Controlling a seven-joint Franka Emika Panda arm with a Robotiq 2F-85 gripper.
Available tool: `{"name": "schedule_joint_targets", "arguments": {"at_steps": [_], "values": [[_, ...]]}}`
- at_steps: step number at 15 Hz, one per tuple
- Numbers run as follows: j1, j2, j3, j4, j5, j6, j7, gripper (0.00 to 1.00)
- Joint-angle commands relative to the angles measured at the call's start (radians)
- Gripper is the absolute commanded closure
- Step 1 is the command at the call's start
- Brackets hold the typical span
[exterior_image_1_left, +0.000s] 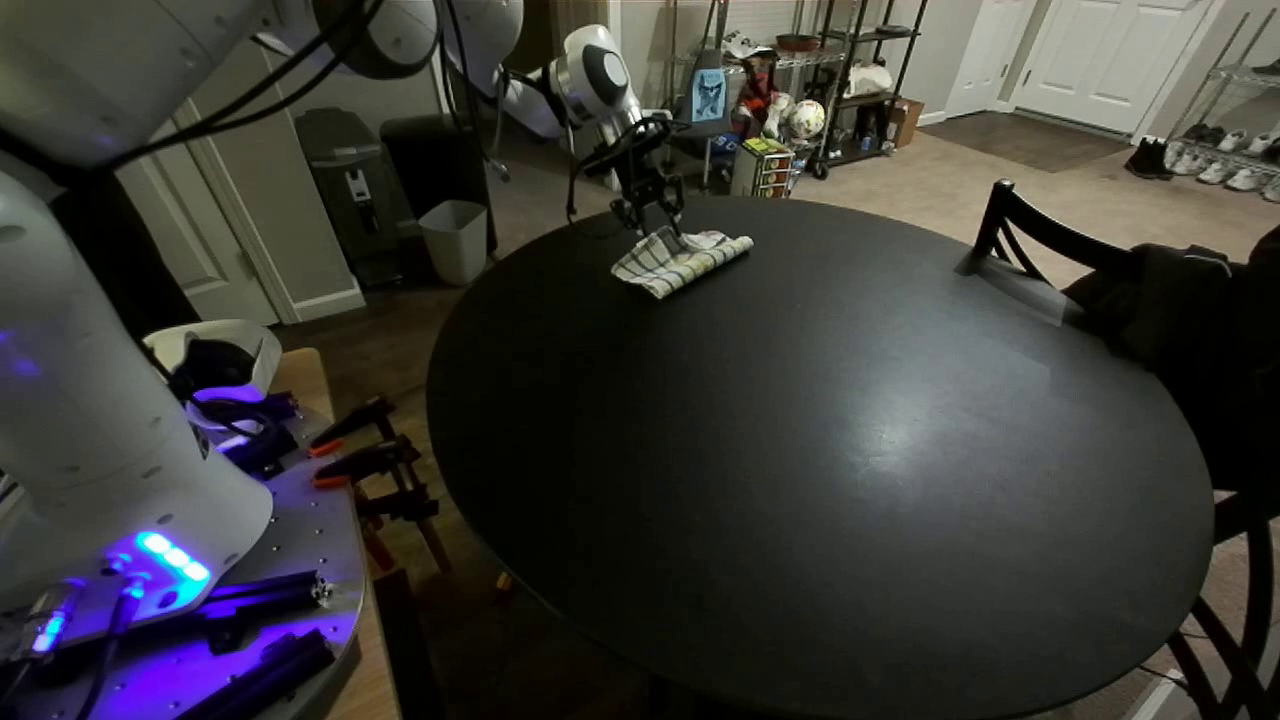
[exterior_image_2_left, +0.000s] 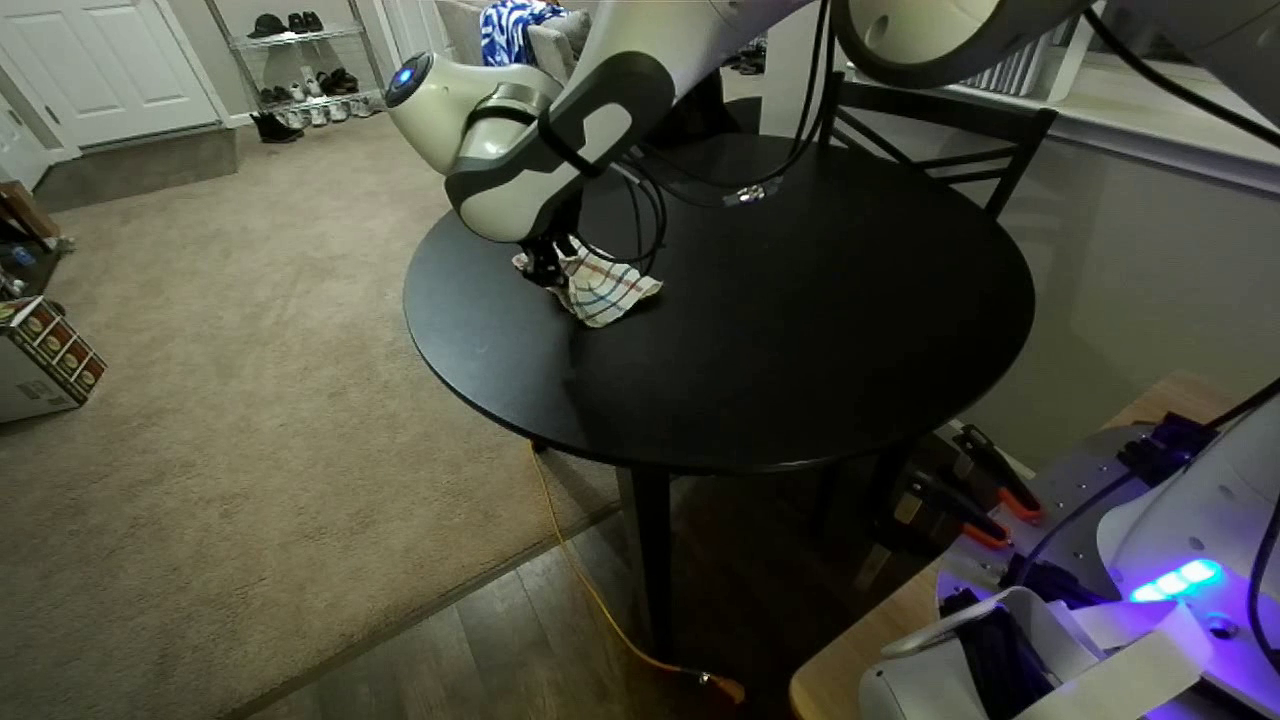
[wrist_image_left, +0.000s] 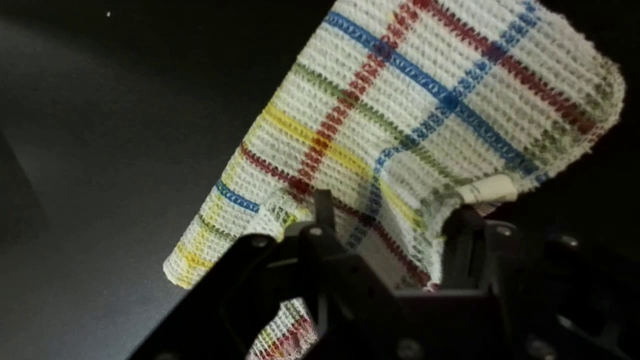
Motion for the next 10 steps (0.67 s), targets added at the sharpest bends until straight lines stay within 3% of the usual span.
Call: {"name": "schedule_joint_targets", "arguments": {"at_steps": [1,2,5,10], "values": [[0.000,0.002,0.000,0.002,0.000,0.000,0.000,0.12],[0.000,0.003,0.000,0.002,0.000,0.000,0.000,0.30],[0.001,0.004,0.000,0.002,0.000,0.000,0.000,0.12],[0.001,0.004,0.000,0.002,0.000,0.000,0.000,0.12]]}}
